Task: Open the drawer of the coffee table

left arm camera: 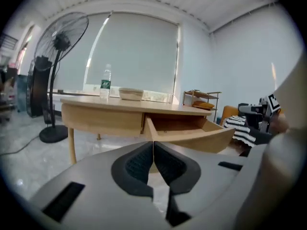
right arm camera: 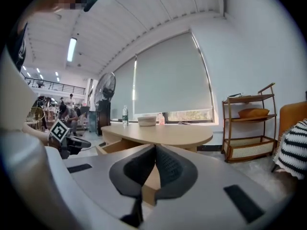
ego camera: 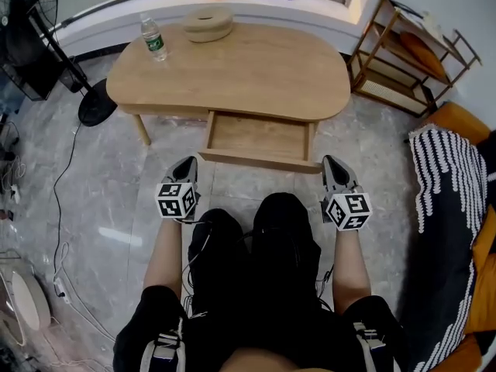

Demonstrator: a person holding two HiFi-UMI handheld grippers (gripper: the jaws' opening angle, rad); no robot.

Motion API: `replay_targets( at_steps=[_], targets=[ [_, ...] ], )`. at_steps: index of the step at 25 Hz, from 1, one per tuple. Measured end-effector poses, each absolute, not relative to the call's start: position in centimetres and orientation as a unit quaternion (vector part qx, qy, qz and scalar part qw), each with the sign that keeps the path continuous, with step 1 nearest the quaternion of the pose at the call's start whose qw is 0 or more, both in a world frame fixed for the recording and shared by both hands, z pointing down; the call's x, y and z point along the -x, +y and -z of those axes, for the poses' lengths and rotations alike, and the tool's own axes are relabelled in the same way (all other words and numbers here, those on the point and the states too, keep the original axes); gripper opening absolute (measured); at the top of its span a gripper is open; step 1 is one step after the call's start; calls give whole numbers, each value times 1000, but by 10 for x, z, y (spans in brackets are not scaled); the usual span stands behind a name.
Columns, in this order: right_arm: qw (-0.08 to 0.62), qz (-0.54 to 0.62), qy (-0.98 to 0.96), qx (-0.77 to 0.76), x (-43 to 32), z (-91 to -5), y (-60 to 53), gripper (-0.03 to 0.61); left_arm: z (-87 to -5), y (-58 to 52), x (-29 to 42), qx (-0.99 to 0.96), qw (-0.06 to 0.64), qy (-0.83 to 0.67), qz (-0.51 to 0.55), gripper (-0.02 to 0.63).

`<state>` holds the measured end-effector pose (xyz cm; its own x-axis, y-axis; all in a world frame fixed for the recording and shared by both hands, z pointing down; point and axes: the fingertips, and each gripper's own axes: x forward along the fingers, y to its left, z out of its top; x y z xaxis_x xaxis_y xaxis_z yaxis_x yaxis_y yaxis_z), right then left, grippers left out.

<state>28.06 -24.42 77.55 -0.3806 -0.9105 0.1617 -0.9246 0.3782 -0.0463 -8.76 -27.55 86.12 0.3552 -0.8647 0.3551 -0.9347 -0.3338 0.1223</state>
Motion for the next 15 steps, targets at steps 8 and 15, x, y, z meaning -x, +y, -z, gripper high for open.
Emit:
replay_targets(
  at_steps=[8,15],
  targets=[
    [75,6,-805,-589,-237,-729,-255,12,-746,-270,44,-809,83,-574,-97,21],
    [49,14,-806,-590,-216,-707,-273,12,-705,-279,20,-819,69,-566,-63,21]
  ],
)
